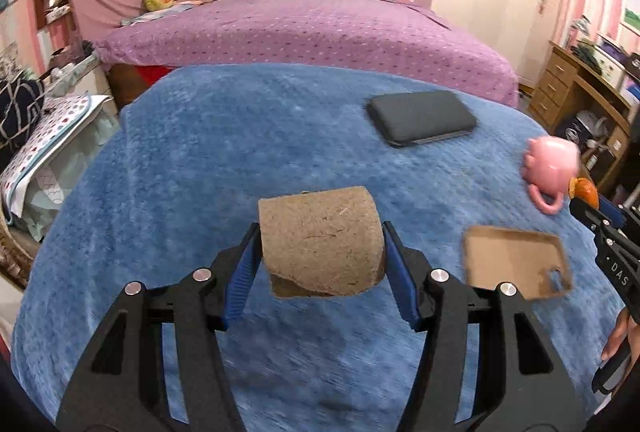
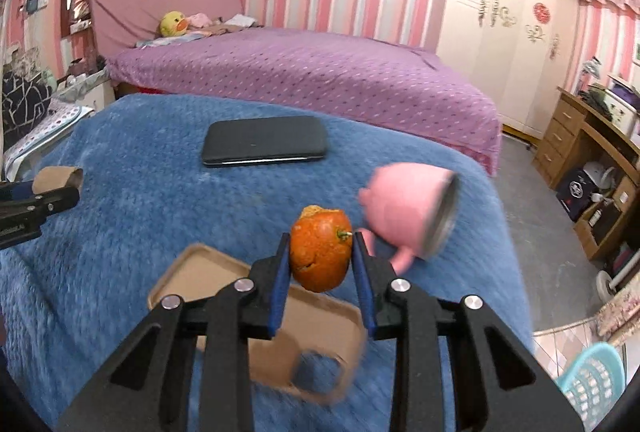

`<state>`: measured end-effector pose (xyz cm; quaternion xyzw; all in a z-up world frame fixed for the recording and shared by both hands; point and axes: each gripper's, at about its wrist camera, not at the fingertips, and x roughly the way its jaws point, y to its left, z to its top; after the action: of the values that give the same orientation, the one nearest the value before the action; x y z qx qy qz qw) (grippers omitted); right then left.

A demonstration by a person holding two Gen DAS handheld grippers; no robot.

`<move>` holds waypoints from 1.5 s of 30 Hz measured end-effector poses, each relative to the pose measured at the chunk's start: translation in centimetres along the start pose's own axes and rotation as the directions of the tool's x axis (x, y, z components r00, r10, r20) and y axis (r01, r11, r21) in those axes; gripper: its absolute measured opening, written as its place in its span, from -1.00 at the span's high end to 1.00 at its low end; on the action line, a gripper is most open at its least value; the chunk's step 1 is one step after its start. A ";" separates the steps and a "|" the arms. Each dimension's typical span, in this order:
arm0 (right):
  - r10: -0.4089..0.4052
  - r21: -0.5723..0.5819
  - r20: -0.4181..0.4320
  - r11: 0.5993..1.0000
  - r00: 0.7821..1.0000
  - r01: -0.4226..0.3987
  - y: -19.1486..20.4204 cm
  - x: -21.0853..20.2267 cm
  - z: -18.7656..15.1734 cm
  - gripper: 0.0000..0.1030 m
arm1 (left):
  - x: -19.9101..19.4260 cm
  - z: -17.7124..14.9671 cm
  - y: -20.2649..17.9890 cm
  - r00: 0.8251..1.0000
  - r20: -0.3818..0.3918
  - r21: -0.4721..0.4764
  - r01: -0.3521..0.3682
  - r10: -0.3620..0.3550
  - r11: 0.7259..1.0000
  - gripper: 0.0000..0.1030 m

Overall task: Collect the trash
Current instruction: 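Grasp the orange peel with the right tool while the left tool holds the tube, then carry the orange peel in the right tool and the tube in the left tool to the basket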

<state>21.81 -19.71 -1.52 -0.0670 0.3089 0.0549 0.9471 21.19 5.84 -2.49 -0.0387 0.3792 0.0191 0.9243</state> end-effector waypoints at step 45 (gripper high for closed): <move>-0.298 0.258 -0.052 0.918 0.953 0.301 -22.2 -11.0 -13.3 0.42 | -4.6 -7.6 -22.7 0.982 0.092 0.272 0.133 -0.163 0.953 -0.12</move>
<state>8.53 -44.45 -3.60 0.0125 0.3048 -0.1326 0.9431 14.06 -17.44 -3.35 0.0582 0.3214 -0.0989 0.9400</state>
